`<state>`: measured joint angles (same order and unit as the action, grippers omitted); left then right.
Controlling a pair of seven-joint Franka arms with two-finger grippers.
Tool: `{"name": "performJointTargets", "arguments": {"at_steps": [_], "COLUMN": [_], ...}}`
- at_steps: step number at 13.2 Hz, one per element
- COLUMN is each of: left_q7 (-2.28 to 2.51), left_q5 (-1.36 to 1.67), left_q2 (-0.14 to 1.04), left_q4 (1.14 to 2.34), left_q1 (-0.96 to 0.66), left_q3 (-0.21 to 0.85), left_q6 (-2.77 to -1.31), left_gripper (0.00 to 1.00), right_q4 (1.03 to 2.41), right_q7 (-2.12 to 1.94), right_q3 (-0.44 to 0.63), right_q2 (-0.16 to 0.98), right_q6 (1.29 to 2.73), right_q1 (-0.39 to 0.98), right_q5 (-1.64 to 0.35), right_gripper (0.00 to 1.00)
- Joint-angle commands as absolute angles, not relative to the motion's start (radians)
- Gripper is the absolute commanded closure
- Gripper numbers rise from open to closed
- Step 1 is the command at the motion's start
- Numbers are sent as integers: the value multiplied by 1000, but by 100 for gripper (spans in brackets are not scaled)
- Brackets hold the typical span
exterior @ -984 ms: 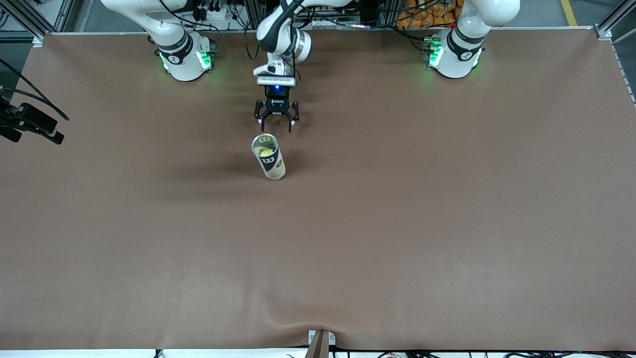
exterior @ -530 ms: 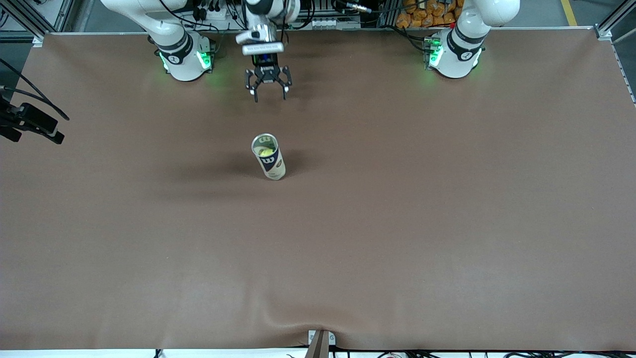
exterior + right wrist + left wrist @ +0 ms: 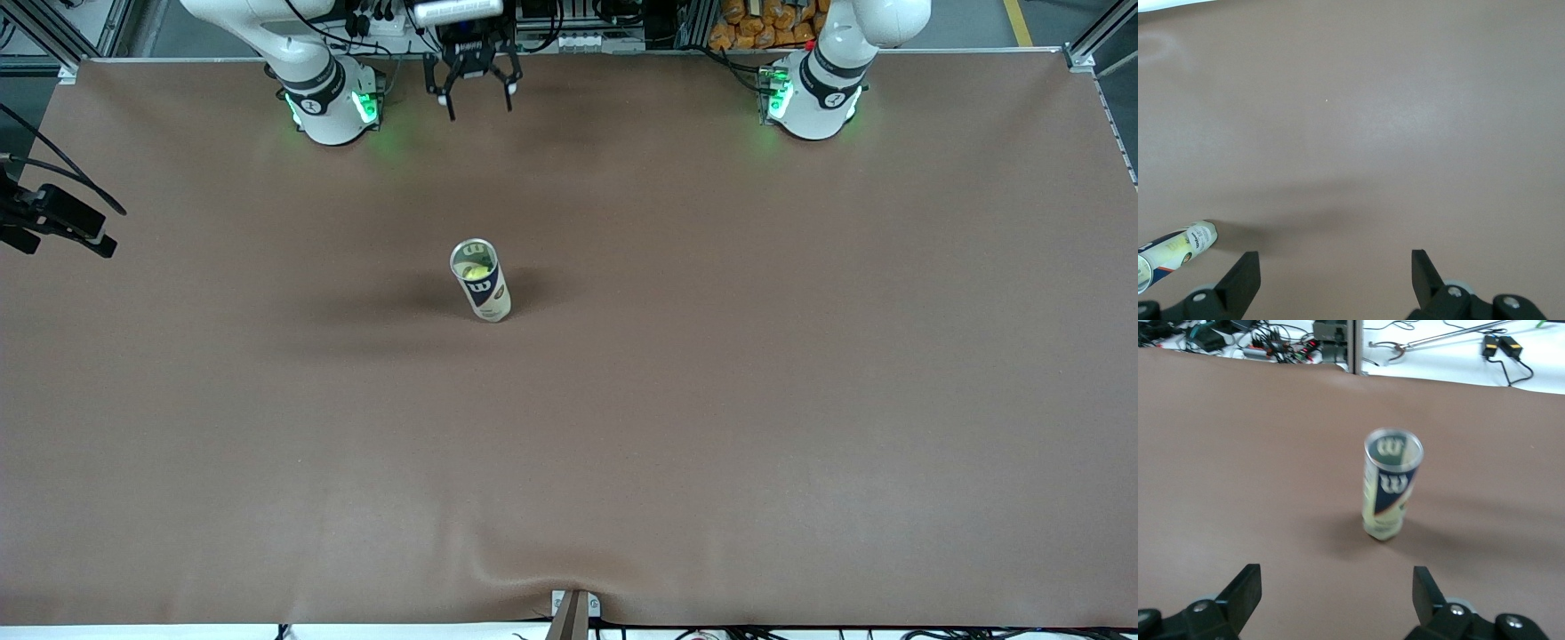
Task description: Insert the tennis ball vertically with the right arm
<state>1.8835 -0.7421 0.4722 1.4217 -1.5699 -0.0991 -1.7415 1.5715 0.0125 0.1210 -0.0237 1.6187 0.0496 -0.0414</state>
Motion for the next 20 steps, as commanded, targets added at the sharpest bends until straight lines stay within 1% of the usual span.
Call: {"name": "performJointTargets", "arguments": {"at_steps": [1, 5, 7, 9, 12, 15, 17, 20], "left_q7": [1839, 1772, 1695, 1675, 1550, 1398, 1233, 940], "left_q5": [-658, -488, -389, -362, -347, -318, -281, -163], "left_q2": [353, 215, 161, 114, 45, 11, -8, 5], "left_q4": [1459, 1457, 1460, 1463, 1467, 1465, 1456, 1425], "left_q1": [-1519, -1395, -1320, -1238, -1120, -993, -878, -682], "left_q3": [-94, -97, -101, -101, -101, -101, -97, -100], "left_q6": [-1721, -1678, -1616, -1568, -1536, -1497, -1485, -1493], "left_gripper": [0, 0, 0, 0, 0, 0, 0, 0], "right_q4": [1559, 1559, 1559, 1559, 1557, 1559, 1557, 1559], "right_q7": [17, 17, 18, 18, 18, 18, 18, 18], "right_q3": [109, 109, 109, 109, 109, 109, 109, 109], "right_q2": [-21, -20, -17, -17, -17, -17, -17, -17], "right_q6": [1605, 1605, 1606, 1606, 1606, 1606, 1608, 1608], "right_q1": [41, 43, 43, 41, 37, 41, 40, 40], "right_q5": [-23, -23, -23, -23, -23, -23, -23, -23], "right_gripper": [0, 0, 0, 0, 0, 0, 0, 0]}}
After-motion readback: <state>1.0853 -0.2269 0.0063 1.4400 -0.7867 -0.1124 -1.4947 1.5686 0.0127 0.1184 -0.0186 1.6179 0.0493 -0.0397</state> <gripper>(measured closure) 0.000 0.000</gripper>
